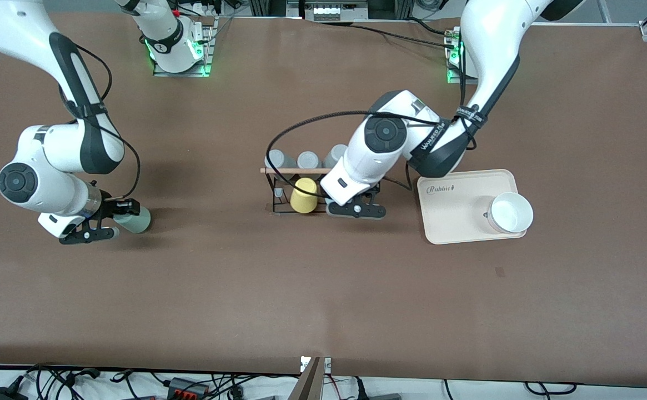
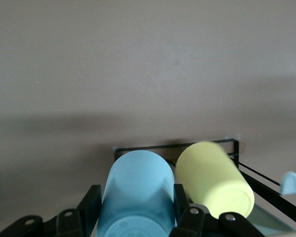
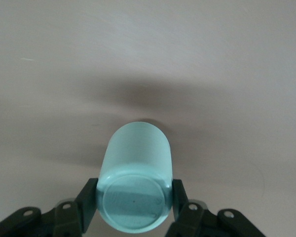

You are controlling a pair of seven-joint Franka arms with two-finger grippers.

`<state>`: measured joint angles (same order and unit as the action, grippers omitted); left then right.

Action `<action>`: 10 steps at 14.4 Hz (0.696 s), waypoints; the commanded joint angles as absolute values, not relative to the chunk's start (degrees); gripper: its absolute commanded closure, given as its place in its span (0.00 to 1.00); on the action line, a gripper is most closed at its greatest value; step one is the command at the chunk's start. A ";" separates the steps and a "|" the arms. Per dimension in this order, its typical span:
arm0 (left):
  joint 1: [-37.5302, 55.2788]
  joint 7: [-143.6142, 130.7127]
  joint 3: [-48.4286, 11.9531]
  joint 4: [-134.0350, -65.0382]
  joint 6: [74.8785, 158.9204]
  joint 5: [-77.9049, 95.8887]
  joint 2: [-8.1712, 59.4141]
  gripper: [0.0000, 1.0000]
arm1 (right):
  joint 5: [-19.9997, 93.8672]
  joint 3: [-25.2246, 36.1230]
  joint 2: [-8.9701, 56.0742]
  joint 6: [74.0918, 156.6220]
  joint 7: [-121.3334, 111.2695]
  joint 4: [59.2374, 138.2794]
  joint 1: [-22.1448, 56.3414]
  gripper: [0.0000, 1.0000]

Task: Hang scattered cups on rack with three cups
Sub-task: 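Release the blue cup on the rack while the right gripper grasps the teal cup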

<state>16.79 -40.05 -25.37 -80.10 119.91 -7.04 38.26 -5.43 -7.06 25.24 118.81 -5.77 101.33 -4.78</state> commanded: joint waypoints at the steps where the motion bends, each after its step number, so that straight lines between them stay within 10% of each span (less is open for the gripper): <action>1: 17.75 -41.13 -25.49 -78.93 119.27 -11.24 40.07 0.94 | -5.19 -8.35 25.31 108.57 -1.52 91.61 -1.16 0.74; 3: 17.84 -41.92 -25.49 -79.01 119.27 -11.43 40.43 0.90 | -5.10 -8.35 25.66 104.52 3.23 87.56 2.36 0.74; 4: 18.02 -43.32 -25.49 -79.01 119.27 -11.16 40.69 0.67 | -4.40 -8.35 25.66 103.28 5.43 86.15 4.46 0.74; 5: 17.32 -45.33 -25.49 -79.01 119.35 -11.60 41.13 0.12 | -2.57 -8.35 25.75 102.49 7.97 85.09 6.05 0.74; 6: 17.31 -45.61 -25.49 -78.93 119.27 -11.60 40.78 0.00 | -0.90 -8.35 25.93 102.31 11.04 84.47 7.54 0.74; 10: 9.96 -45.53 -24.96 -78.40 114.71 -11.60 34.65 0.00 | -0.26 -8.35 28.47 102.57 23.43 79.91 14.22 0.74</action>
<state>15.08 -45.43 -24.78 -78.41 118.90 -10.41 39.45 -0.87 -8.67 25.55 103.94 17.64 84.80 11.28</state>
